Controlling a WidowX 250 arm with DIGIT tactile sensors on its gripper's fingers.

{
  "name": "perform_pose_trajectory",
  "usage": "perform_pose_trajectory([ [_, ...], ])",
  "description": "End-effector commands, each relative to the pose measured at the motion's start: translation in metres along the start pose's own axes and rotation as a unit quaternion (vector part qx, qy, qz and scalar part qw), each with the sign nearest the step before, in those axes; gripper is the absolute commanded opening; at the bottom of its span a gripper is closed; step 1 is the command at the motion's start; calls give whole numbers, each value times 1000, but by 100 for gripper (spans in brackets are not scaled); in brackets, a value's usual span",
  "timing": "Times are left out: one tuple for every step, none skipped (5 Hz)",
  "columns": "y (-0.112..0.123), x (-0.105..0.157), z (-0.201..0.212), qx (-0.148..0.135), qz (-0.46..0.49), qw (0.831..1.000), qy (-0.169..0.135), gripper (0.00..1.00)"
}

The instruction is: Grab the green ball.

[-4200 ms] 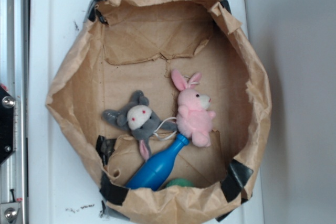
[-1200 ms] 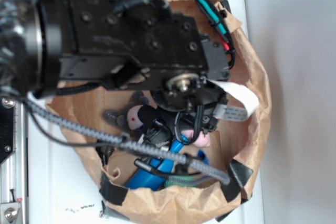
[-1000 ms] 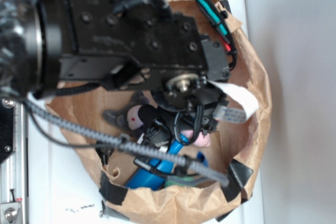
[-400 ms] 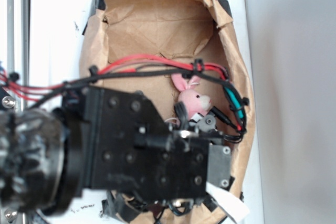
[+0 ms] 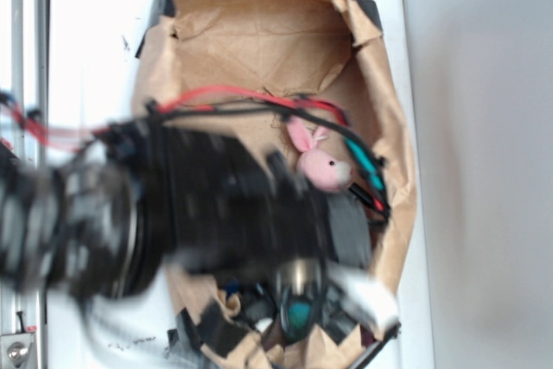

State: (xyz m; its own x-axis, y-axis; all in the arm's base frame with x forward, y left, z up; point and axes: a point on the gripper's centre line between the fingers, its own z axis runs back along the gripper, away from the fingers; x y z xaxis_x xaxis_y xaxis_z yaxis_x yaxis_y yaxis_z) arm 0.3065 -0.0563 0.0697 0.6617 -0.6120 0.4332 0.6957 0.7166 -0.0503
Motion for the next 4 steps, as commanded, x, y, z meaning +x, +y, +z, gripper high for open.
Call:
perform_pose_trajectory([
  [29,-26,29,-39,21,997,-70,100],
  [30,-26,40,-67,6,993,-95,100],
  [21,-13,48,-98,-19,987,-126,100],
  [11,8,57,-94,-31,987,-129,100],
])
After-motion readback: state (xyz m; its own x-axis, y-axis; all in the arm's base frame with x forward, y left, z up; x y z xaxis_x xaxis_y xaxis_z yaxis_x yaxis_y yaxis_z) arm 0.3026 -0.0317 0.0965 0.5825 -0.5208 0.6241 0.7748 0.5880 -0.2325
